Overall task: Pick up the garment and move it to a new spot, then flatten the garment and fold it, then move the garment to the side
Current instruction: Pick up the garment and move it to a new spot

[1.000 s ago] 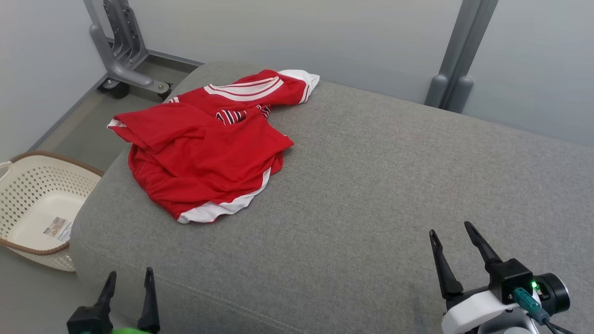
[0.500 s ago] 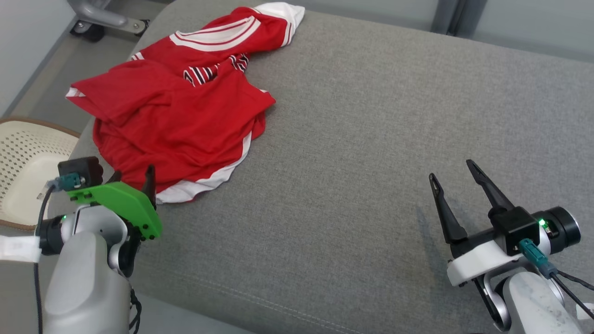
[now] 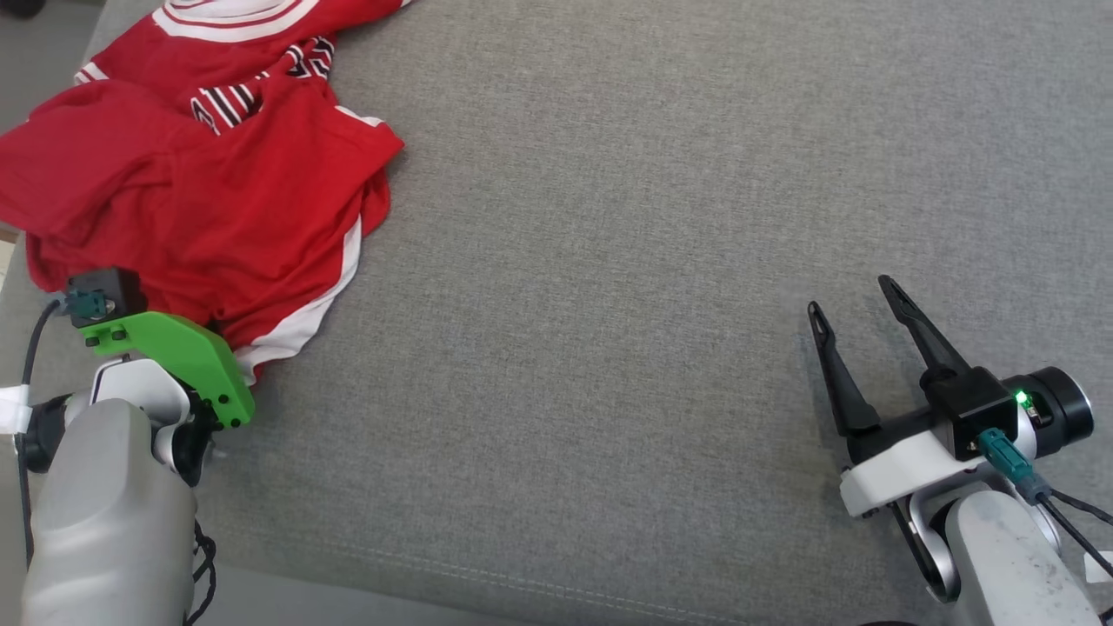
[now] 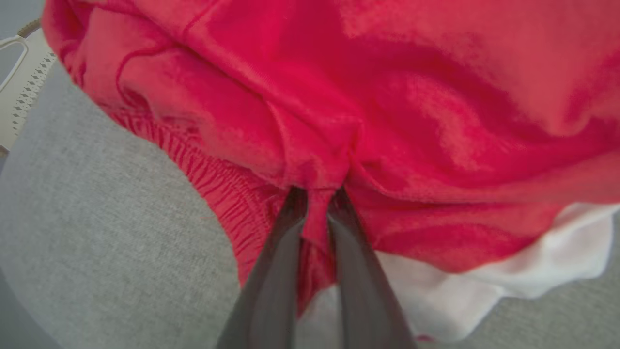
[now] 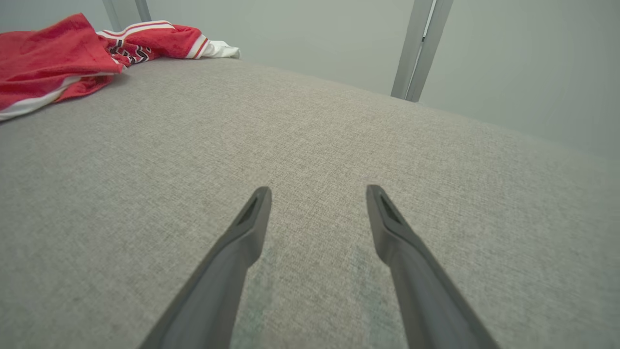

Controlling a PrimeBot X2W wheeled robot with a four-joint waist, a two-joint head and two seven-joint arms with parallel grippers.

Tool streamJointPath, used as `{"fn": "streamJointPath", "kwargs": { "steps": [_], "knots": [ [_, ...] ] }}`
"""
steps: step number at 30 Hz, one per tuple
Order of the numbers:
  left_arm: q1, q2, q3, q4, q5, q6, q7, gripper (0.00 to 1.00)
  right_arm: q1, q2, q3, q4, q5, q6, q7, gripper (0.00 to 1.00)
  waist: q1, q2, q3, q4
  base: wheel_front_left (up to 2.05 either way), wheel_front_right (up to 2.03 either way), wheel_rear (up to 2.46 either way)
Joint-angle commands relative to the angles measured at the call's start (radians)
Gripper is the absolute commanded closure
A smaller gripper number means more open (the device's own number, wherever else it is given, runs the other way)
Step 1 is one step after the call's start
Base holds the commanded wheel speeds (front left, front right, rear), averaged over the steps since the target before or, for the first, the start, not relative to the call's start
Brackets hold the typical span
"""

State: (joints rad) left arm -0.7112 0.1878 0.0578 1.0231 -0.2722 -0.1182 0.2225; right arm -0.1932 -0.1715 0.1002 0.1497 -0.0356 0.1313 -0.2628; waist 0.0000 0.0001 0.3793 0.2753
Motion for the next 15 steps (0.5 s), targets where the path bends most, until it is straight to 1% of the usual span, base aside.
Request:
{"fn": "streamJointPath", "kwargs": {
  "steps": [1, 4, 6, 8, 9, 12, 15],
  "knots": [
    [0.024, -0.010, -0.021, 0.038, 0.011, -0.005, 0.011, 1.00, 0.010, 0.001, -0.007, 0.005, 0.005, -0.001, -0.003, 0.00, 0.0000, -0.0001, -0.001, -0.012, 0.00, 0.00, 0.00],
    [0.029, -0.011, -0.042, 0.036, -0.003, -0.011, -0.010, 1.00, 0.020, 0.012, -0.009, 0.012, 0.004, -0.001, -0.003, 0.00, 0.0000, -0.0001, -0.032, -0.003, 0.00, 0.00, 0.00],
    [0.033, -0.010, -0.050, 0.006, -0.022, -0.015, -0.033, 1.00, 0.026, 0.018, -0.008, 0.017, 0.006, -0.001, -0.003, 0.00, 0.0000, -0.0001, -0.057, 0.002, 0.00, 0.00, 0.00],
    [0.041, -0.017, -0.084, -0.052, -0.052, -0.016, -0.048, 1.00, 0.032, 0.028, -0.008, 0.021, 0.007, -0.001, -0.003, 0.00, 0.0000, -0.0001, -0.084, 0.005, 0.00, 0.00, 0.00],
    [0.051, -0.014, -0.106, -0.090, -0.072, -0.014, -0.050, 1.00, 0.037, 0.034, -0.007, 0.024, 0.008, -0.001, -0.003, 0.00, 0.0000, -0.0001, -0.098, 0.006, 0.00, 0.00, 0.00],
    [0.095, 0.026, -0.178, -0.238, -0.132, -0.013, -0.034, 1.00, 0.055, 0.049, -0.003, 0.030, 0.010, -0.001, -0.003, 0.00, 0.0000, -0.0001, -0.136, 0.004, 0.00, 0.00, 0.00],
    [0.151, 0.052, -0.248, -0.446, -0.193, -0.013, 0.014, 1.00, 0.072, 0.061, -0.004, 0.033, 0.016, -0.001, -0.003, 0.00, 0.0000, -0.0001, -0.169, -0.011, 0.00, 0.00, 0.00]
  ]
}}
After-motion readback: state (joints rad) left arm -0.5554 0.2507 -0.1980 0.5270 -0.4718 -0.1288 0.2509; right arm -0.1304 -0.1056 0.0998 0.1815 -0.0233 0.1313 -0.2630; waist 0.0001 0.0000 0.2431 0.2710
